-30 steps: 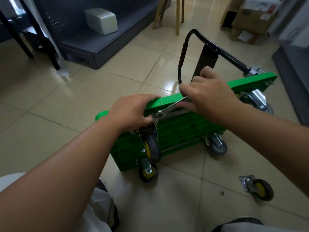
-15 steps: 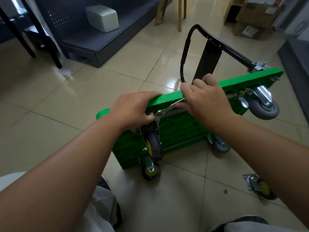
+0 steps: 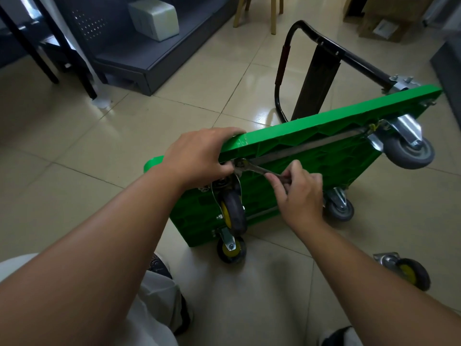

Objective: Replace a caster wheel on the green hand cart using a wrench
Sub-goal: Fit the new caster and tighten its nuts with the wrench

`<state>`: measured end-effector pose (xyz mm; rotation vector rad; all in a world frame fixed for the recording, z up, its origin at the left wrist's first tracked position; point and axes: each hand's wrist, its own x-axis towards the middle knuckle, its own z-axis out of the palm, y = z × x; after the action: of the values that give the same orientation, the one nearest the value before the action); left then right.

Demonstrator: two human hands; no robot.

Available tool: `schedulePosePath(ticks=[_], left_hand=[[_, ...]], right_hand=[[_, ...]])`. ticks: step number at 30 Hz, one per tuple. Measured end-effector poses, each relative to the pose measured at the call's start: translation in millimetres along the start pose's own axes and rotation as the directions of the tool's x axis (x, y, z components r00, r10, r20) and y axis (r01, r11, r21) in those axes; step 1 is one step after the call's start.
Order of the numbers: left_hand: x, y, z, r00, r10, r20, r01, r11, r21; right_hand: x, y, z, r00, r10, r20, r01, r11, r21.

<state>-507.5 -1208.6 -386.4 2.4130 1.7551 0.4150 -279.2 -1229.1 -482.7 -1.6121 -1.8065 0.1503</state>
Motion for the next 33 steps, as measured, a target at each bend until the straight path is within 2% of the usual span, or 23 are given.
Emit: schedulePosePath(ticks=[2,8,14,18,20,22,24,25,27,28,30,33], left_hand=[[1,-2,0,1.000,-0.006,0.002,0.006,1.000,-0.003],[1,-1,1,1.000,-0.003,0.006,0.003,1.000,-0.020],[2,-1,-2,1.000,-0.011,0.025,0.011,1.000,-0.020],[1,0,-2,1.000,0.009,0.000,-0.009,1.000,-0.004],[0,-1,-2,1.000,0.004,-0.002,-0.004,1.000,-0.002],[-1,-1,-2,1.000,0.008,-0.006,-0.008,1.000,-0.007],[-1,-1,-2,1.000,0.015,-0.016,-0.015,1.000,-0.017],[-1,-1,-2,1.000,0.017,-0.017,-0.017,1.000,-0.022],[-2,0,-1,1.000,0.013,-0.009,-0.013,1.000,-0.024],[-1,0,-2,1.000,0.011,-0.008,-0.011,1.000,-0.024],[-1,0,-3,1.000,0.013,-0.009,-0.013,1.000,-0.026],[0,0,-3,1.000,0.015,-0.004,-0.015,1.000,-0.019]], right_hand=[[0,-3,-2,1.000,0.020,0.022,-0.021,0.999,0.028],[-20,-19,7,0.966,0.242,0.091,-0.255,0.950,0.180],[-17,-20,-5,0.959,0.221,0.178,-0.253,0.949,0.188],[-36,-2,-18,0.931,0.212,0.296,-0.241,0.968,0.065],[-61,24,-26,0.946,0.184,0.265,-0.150,0.978,-0.143],[-75,45,-37,0.939,0.162,0.305,-0.054,0.941,-0.333],[-61,43,-51,0.930,0.134,0.343,0.014,0.917,-0.398],[-46,34,-59,0.946,0.068,0.316,0.071,0.911,-0.407],[-9,8,-74,0.959,-0.153,0.239,0.248,0.861,-0.444],[12,-8,-82,0.934,-0.278,0.225,0.353,0.814,-0.460],[50,-37,-93,0.854,-0.422,0.305,0.520,0.681,-0.515],[89,-67,-99,0.749,-0.472,0.465,0.658,0.445,-0.607]])
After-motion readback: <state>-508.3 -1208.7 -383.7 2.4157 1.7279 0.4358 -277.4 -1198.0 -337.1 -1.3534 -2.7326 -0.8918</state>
